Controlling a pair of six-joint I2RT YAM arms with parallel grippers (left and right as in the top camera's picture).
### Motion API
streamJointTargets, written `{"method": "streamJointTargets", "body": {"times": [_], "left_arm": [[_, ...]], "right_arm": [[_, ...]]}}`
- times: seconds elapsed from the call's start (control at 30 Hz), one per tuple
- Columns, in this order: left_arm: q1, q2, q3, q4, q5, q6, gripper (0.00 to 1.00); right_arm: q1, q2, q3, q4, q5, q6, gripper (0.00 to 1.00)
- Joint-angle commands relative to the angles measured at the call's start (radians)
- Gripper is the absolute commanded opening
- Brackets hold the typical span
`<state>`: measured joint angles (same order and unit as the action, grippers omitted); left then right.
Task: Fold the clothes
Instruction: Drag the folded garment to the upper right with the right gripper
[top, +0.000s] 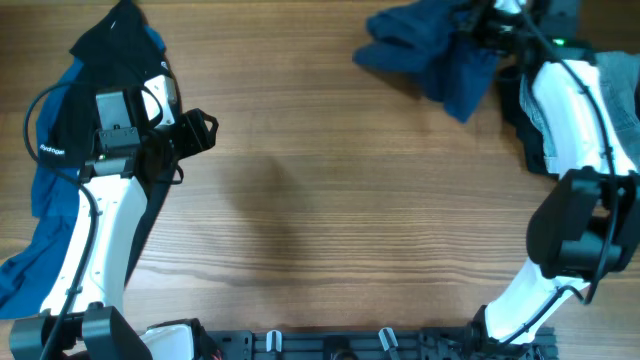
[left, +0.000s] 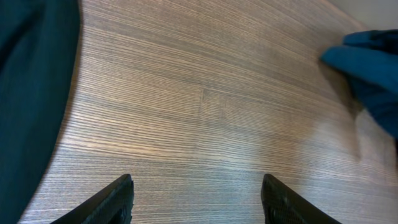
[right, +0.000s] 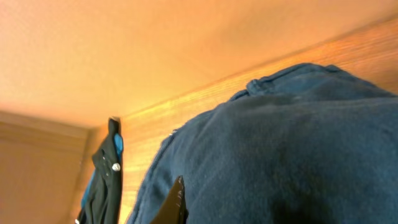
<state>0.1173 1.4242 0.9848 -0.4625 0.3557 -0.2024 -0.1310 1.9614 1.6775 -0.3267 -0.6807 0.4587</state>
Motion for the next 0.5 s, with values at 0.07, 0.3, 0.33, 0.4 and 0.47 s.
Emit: {"method": "streamJointTargets", "body": {"times": [0.07, 0.3, 0.33, 0.4, 0.47], "left_arm": [[-0.004, 0.005, 0.001, 0.002, -0.005, 0.015, 0.65], [-0.004, 0.005, 0.001, -0.009, -0.005, 0.015, 0.65], [-0.004, 0.005, 0.001, -0.011, -0.005, 0.015, 0.66], [-0.004, 0.005, 0.001, -0.013, -0.005, 0.016, 0.65], [-0.004, 0.005, 0.001, -0.012, -0.005, 0.016, 0.66]], "right_arm": [[-0.070, -0.028, 0.044, 0.099, -0.253, -0.081, 0.04], [-0.179, -0.028, 0.241, 0.101, -0.338, -0.244, 0.04], [-0.201, -0.028, 0.262, 0.101, -0.338, -0.252, 0.04], [-0.259, -0.028, 0.297, 0.106, -0.339, -0.281, 0.04], [-0.299, -0.028, 0.305, 0.114, -0.338, -0.329, 0.04]]}}
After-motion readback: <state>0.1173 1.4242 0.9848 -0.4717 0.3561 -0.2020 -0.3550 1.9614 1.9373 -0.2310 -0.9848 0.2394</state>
